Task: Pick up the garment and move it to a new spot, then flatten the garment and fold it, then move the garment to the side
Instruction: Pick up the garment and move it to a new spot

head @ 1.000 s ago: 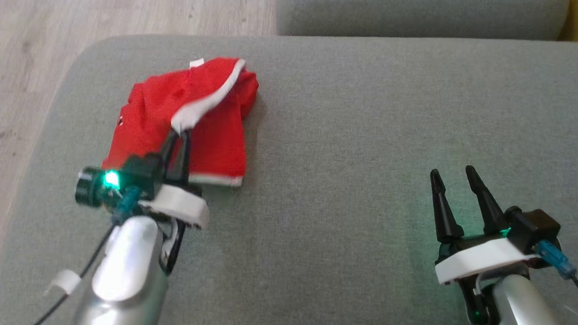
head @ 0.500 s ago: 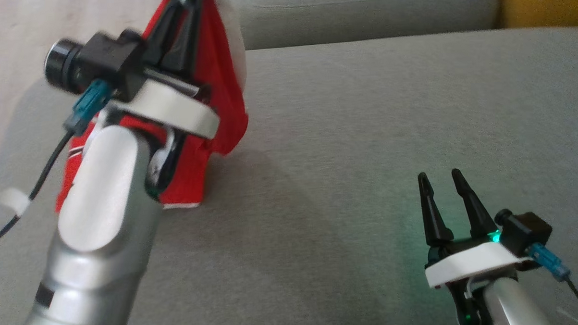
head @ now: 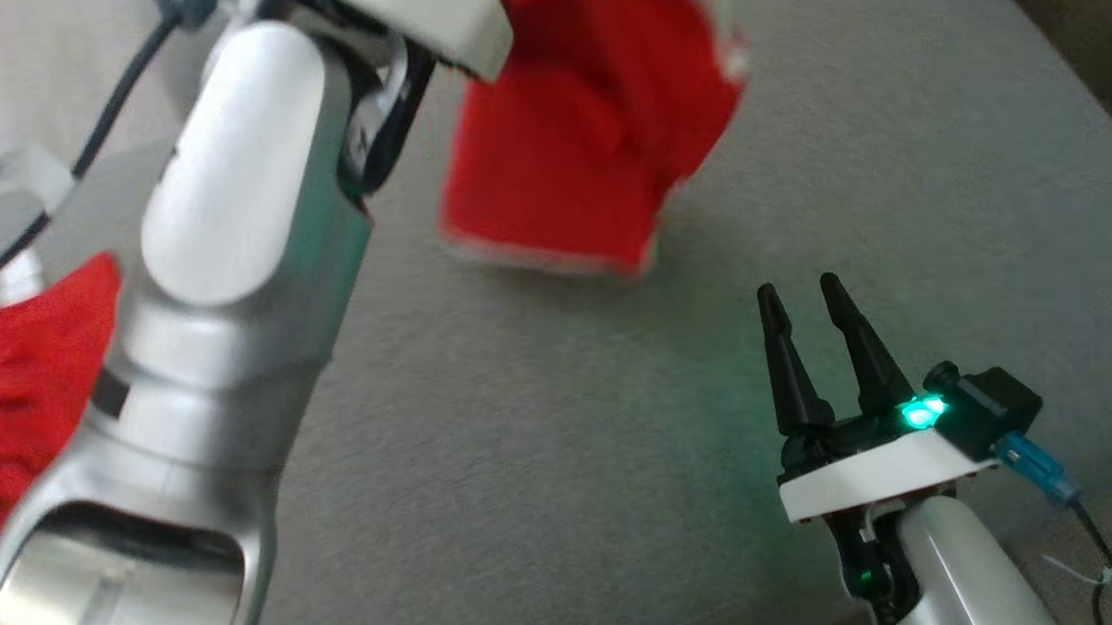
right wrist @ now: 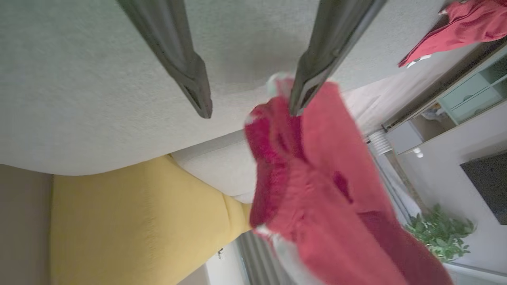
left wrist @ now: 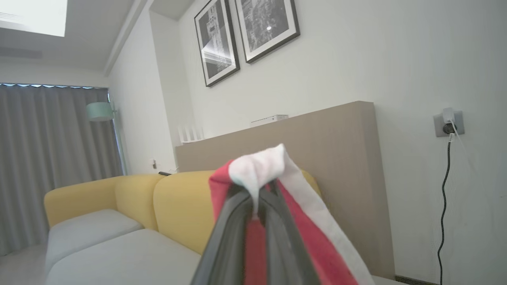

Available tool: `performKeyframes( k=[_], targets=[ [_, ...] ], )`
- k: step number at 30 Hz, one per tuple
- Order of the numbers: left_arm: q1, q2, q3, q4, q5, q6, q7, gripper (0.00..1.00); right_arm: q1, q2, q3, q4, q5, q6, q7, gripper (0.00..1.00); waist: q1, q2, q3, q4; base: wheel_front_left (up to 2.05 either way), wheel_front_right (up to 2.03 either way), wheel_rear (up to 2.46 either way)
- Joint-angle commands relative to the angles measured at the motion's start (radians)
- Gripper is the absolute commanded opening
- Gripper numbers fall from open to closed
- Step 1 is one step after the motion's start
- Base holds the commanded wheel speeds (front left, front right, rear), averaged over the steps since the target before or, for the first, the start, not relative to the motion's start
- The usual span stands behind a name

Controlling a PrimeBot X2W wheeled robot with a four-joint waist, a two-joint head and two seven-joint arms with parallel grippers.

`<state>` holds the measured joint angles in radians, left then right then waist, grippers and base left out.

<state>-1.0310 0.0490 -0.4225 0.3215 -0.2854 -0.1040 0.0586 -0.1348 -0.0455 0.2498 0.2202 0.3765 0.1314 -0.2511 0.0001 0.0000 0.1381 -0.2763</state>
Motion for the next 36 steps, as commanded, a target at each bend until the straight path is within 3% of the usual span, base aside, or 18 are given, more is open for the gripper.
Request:
performKeyframes(
  k=[1, 2, 3, 4, 5, 12, 19, 25, 29, 30, 36],
  targets=[
    [-0.079, 0.017, 0.02, 0.008, 0.009, 0.009, -0.018, 0.0, -0.038, -0.005, 0.031, -0.043, 0.012, -0.001, -0.011, 1.0, -0.0001, 0.0, 0.05, -0.09, 0.0, 0.0, 0.0],
    [-0.094, 0.015, 0.01, 0.037, 0.012, 0.008, -0.025, 0.0, -0.038, -0.005, 0.034, -0.046, 0.016, -0.001, -0.011, 1.0, -0.0001, 0.0, 0.056, -0.101, 0.0, 0.0, 0.0],
    [-0.104, 0.013, -0.003, 0.067, 0.01, 0.005, -0.029, 0.14, -0.038, -0.005, 0.036, -0.049, 0.02, -0.001, -0.011, 1.0, -0.0001, 0.0, 0.062, -0.11, 0.0, 0.0, 0.0],
    [-0.111, 0.011, -0.017, 0.096, 0.007, 0.002, -0.033, 0.69, -0.038, -0.005, 0.037, -0.052, 0.023, -0.001, -0.011, 1.0, -0.0001, 0.0, 0.067, -0.117, 0.0, 0.0, 0.0],
    [-0.116, 0.01, -0.033, 0.122, 0.006, -0.002, -0.037, 1.0, -0.039, -0.005, 0.039, -0.055, 0.026, -0.001, -0.011, 1.0, -0.0001, 0.0, 0.073, -0.122, 0.0, 0.0, 0.0],
    [-0.113, 0.013, -0.149, 0.254, -0.006, -0.022, -0.055, 1.0, -0.044, -0.005, 0.028, -0.069, 0.035, -0.001, -0.011, 1.0, -0.0001, 0.0, 0.1, -0.105, 0.0, 0.0, 0.0],
    [-0.079, 0.059, -0.18, 0.289, -0.027, -0.025, -0.14, 1.0, -0.054, -0.005, -0.009, -0.059, 0.004, -0.001, -0.011, 1.0, -0.0001, 0.0, 0.073, -0.001, 0.0, 0.0, 0.0],
    [0.033, 0.102, -0.172, 0.275, -0.034, 0.003, -0.216, 1.0, -0.036, -0.005, -0.058, -0.046, -0.034, -0.001, -0.011, 1.0, -0.0001, 0.0, 0.022, 0.099, 0.0, 0.0, 0.0],
    [0.228, 0.145, -0.153, 0.217, -0.053, 0.066, -0.277, 1.0, -0.007, -0.005, -0.116, -0.033, -0.068, -0.001, -0.011, 1.0, -0.0001, 0.0, -0.025, 0.198, 0.0, 0.0, 0.0],
    [0.228, 0.145, -0.153, 0.217, -0.053, 0.066, -0.277, 1.0, -0.007, -0.005, -0.116, -0.033, -0.068, -0.001, -0.011, 1.0, -0.0001, 0.0, -0.025, 0.198, 0.0, 0.0, 0.0],
    [0.506, 0.186, -0.116, 0.09, -0.076, 0.162, -0.313, 1.0, 0.02, -0.005, -0.156, -0.022, -0.096, -0.001, -0.011, 1.0, -0.0001, 0.0, -0.053, 0.267, 0.0, 0.0, 0.0]
  ],
)
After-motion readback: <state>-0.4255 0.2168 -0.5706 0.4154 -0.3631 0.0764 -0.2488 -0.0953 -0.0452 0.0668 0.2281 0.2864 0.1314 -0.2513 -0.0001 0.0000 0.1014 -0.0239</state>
